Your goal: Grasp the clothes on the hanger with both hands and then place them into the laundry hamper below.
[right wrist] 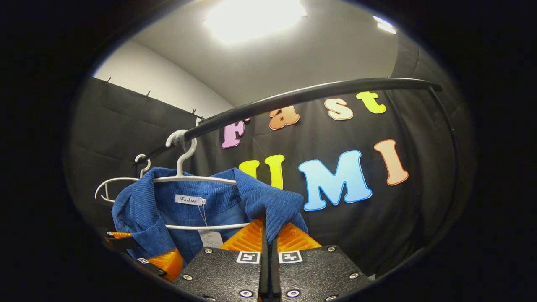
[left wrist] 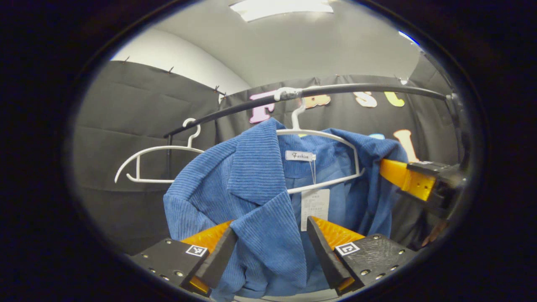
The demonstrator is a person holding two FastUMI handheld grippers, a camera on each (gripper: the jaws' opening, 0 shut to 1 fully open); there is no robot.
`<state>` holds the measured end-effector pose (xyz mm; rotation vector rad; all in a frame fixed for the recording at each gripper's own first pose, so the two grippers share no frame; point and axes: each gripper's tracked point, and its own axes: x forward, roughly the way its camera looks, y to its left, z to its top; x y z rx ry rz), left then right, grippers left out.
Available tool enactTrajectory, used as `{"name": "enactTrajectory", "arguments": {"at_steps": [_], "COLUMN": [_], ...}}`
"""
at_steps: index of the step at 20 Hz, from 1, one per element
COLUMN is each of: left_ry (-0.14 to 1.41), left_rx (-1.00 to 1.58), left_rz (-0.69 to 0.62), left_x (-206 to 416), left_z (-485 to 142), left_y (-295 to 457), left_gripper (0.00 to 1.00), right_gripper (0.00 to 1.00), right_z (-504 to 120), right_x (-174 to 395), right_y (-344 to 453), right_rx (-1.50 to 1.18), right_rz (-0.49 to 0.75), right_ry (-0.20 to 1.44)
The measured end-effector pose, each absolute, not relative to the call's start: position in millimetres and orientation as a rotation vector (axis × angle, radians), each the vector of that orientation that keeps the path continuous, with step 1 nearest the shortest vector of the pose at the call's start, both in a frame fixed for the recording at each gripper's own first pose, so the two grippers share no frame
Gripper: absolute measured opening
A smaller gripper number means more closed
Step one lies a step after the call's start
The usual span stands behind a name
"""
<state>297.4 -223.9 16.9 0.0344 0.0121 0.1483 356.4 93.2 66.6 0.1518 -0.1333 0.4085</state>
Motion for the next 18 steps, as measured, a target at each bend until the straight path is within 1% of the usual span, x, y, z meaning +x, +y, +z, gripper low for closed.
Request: {"name": "enactTrajectory", "arguments": {"at_steps": [2,6,7,8,10,11,12,13,16,18], "left_ry": [0.059,0.069,0.059,0.055,0.061,0.045,0.022,0.004,-0.026,-0.052], "left_rx": [0.085,0.064,0.060,0.052,0.067,0.071,0.073,0.067,0.025,0.014], "left_rz": [0.173,0.187,0.214,0.199,0.172,0.169,0.169,0.170,0.185,0.206], "left_x": [309,302,297,294,284,279,271,264,251,249], "left_z": [5,1,4,9,19,29,44,57,94,116], "left_y": [-222,-210,-198,-195,-191,-186,-181,-173,-143,-120], "left_gripper": [0.99,0.39,0.24,0.10,0.01,0.01,0.06,0.06,0.06,0.05], "right_gripper": [0.02,0.02,0.02,0.02,0.02,0.02,0.00,0.02,0.02,0.00], "right_z": [66,65,65,66,71,76,80,86,102,111], "right_x": [355,352,352,353,358,362,365,369,382,392], "right_y": [93,90,89,88,87,86,85,84,81,80], "right_rx": [0.148,0.139,0.136,0.136,0.133,0.128,0.121,0.109,0.055,0.032], "right_rz": [0.414,0.421,0.420,0.419,0.414,0.411,0.408,0.403,0.391,0.383], "right_ry": [-0.131,-0.132,-0.136,-0.138,-0.152,-0.163,-0.176,-0.192,-0.240,-0.267]}}
